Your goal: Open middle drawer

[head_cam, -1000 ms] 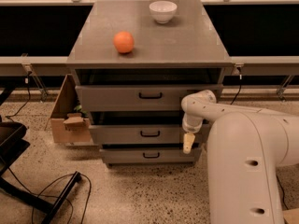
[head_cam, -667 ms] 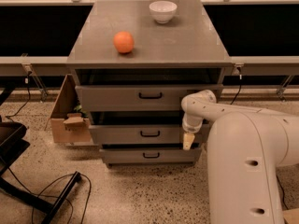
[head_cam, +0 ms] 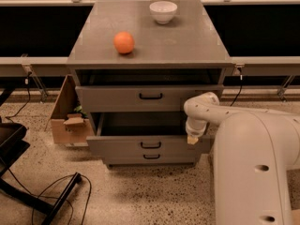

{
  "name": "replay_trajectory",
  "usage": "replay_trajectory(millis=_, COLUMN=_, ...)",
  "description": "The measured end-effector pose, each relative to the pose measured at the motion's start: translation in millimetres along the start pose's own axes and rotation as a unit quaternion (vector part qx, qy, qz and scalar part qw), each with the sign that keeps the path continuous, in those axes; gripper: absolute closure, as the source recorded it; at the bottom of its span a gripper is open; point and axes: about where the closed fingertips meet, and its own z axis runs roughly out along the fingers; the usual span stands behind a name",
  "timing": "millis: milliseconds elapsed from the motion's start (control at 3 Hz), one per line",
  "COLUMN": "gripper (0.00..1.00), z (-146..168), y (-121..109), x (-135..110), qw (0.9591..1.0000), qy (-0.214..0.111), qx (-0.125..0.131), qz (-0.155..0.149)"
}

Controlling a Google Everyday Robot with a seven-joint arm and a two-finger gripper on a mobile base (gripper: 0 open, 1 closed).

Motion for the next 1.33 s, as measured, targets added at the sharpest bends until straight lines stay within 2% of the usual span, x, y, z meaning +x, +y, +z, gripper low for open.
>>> replay_trajectory(millis=333, gripper=0.96, z=-2, y=2, x=2, qw=1.0, qy=0.001, qx=-0.001, qz=0.001)
replay_trajectory(millis=667, gripper=1.0, z=-6, y=24, x=17, qw=0.9999, qy=0.007, qx=-0.004, qz=0.009)
replay_trajectory(millis=1000, gripper=1.0, z=-6, y=24, x=16, qw=0.9999, qy=0.007, qx=-0.004, qz=0.009)
replay_trajectory(millis=1333, gripper=1.0, z=-7, y=34, x=21, qw=0.9999, qy=0.008, qx=-0.004, qz=0.014)
